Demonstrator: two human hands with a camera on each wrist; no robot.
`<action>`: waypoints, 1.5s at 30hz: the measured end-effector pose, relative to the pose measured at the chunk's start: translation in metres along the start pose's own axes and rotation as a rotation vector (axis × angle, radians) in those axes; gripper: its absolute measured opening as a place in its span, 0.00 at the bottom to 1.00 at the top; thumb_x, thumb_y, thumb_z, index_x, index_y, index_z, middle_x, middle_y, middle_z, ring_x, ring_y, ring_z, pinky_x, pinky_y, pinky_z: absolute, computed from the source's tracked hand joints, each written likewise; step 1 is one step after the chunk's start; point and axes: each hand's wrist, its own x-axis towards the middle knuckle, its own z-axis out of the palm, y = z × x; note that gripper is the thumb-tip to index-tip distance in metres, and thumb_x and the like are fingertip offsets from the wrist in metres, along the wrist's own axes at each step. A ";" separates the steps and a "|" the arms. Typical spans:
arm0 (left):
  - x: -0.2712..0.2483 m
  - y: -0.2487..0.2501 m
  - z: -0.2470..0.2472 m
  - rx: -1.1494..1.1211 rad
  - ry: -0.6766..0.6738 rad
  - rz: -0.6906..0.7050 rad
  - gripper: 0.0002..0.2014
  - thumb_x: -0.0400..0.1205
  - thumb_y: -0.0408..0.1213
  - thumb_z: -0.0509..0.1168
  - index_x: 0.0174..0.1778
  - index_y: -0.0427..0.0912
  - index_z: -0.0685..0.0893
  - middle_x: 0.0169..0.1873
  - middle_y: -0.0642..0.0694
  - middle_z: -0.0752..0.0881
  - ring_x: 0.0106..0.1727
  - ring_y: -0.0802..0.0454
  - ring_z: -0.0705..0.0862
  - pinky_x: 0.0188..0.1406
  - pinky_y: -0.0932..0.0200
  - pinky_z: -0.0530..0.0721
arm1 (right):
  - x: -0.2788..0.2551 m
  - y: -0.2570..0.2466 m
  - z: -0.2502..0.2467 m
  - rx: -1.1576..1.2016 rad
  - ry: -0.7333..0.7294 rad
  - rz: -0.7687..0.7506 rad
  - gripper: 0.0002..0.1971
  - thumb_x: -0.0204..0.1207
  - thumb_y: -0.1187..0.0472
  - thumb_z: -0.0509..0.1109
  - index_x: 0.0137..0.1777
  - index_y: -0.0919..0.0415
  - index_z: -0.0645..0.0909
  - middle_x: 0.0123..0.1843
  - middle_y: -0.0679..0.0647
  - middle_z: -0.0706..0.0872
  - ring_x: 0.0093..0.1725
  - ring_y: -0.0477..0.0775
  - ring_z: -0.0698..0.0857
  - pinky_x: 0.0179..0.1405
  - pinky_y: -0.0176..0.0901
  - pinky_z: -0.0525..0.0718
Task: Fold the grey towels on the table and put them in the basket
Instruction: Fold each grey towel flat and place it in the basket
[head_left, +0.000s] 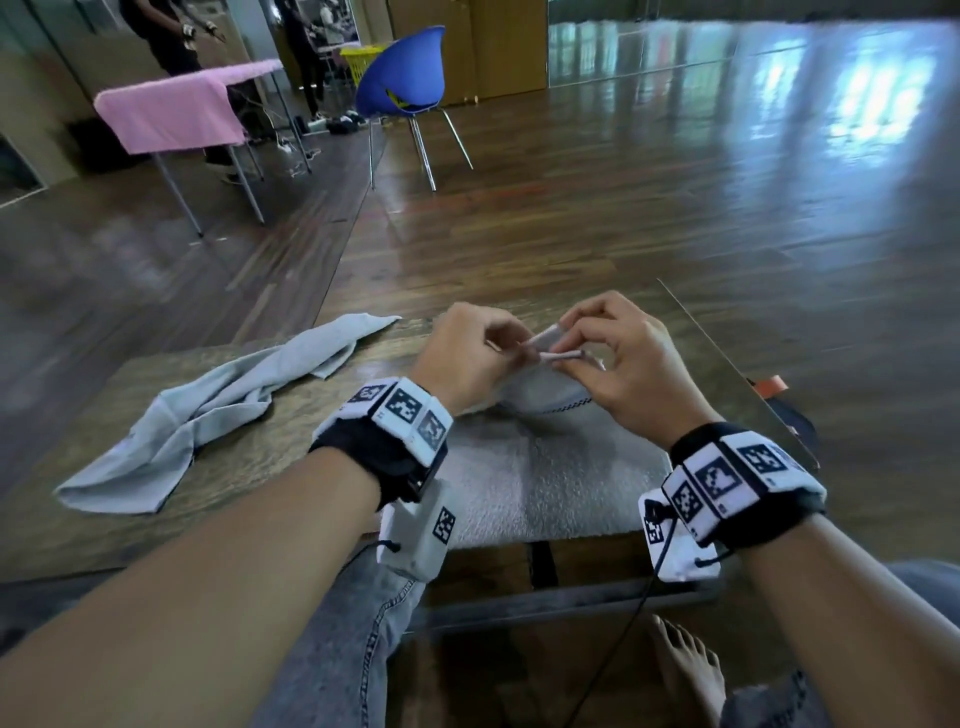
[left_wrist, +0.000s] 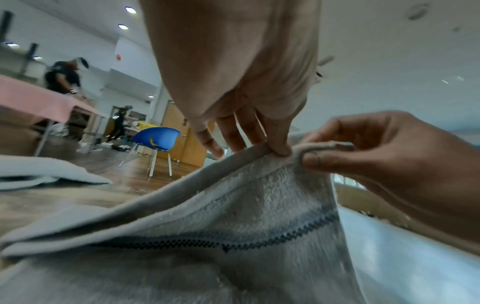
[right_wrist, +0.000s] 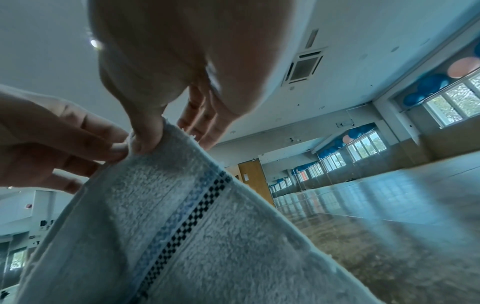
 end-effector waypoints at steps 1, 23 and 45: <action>0.003 -0.001 -0.004 -0.034 0.071 -0.054 0.06 0.76 0.42 0.76 0.42 0.44 0.92 0.35 0.50 0.91 0.34 0.61 0.85 0.35 0.59 0.82 | 0.000 0.000 -0.001 0.009 0.000 0.007 0.03 0.71 0.68 0.82 0.42 0.61 0.92 0.52 0.56 0.84 0.53 0.53 0.85 0.55 0.39 0.82; -0.003 0.019 0.014 -0.183 -0.038 -0.084 0.14 0.80 0.51 0.72 0.42 0.43 0.91 0.23 0.49 0.81 0.25 0.59 0.72 0.28 0.62 0.70 | -0.003 0.005 -0.009 0.130 0.042 0.156 0.08 0.69 0.64 0.85 0.40 0.55 0.89 0.35 0.38 0.91 0.36 0.39 0.89 0.39 0.23 0.80; 0.007 0.014 0.018 0.082 -0.026 0.009 0.07 0.80 0.37 0.71 0.45 0.43 0.94 0.39 0.49 0.93 0.41 0.57 0.88 0.44 0.64 0.84 | 0.000 0.004 -0.001 0.036 0.067 0.168 0.08 0.72 0.63 0.81 0.38 0.50 0.87 0.32 0.42 0.88 0.37 0.43 0.87 0.37 0.28 0.82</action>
